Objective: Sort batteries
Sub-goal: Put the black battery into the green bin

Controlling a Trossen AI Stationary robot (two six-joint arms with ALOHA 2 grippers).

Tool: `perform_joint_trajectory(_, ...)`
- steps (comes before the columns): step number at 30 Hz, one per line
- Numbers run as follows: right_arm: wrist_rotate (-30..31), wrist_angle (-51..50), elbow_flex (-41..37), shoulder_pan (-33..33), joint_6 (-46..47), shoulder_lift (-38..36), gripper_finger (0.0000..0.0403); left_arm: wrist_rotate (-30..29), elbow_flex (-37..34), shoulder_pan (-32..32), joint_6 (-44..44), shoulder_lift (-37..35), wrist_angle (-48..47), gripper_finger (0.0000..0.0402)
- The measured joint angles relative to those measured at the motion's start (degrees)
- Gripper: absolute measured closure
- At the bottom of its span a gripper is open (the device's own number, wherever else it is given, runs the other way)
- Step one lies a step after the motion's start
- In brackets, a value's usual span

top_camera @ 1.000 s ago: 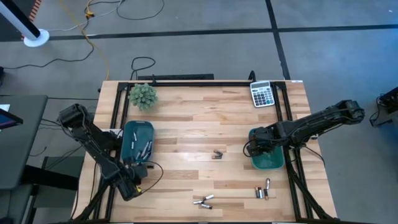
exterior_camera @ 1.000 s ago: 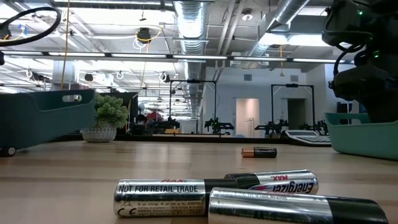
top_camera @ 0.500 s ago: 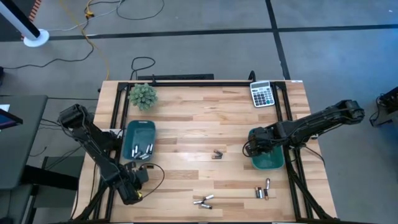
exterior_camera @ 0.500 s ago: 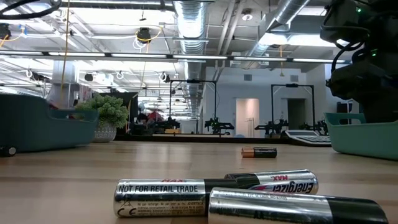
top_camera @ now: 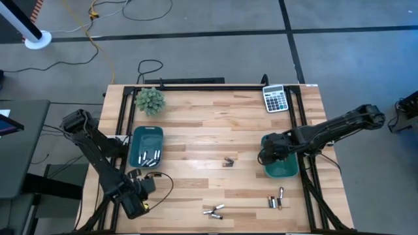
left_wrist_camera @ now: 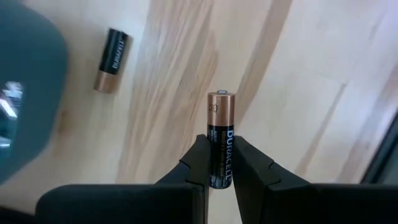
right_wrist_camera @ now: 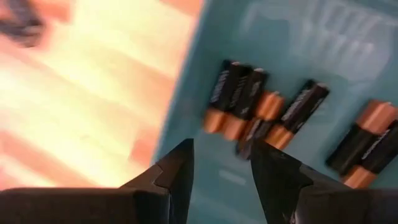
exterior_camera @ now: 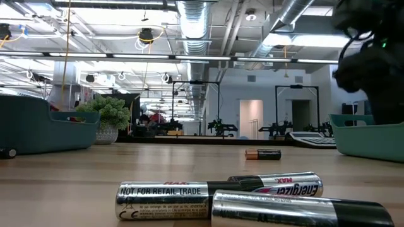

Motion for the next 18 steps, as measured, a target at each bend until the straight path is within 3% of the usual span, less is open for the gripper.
perform_joint_trajectory(6,0.3,-2.0,2.4,2.2,0.4,-8.4,0.0230,-2.7,7.3,2.4,3.1,0.0,-9.1,0.0366)
perform_joint_trajectory(10,6.1,-10.1,4.8,3.5,2.7,-14.3,0.0232,-7.7,11.0,6.5,8.7,0.0,-10.8,0.0366)
perform_joint_trajectory(13,9.9,-16.8,6.6,5.4,3.8,-18.4,0.0237,-10.1,13.0,11.4,15.1,0.0,-9.9,0.0366)
perform_joint_trajectory(18,10.3,-19.5,7.1,7.7,0.5,-23.3,0.0243,-12.3,13.5,22.9,26.3,0.0,-3.4,0.0366)
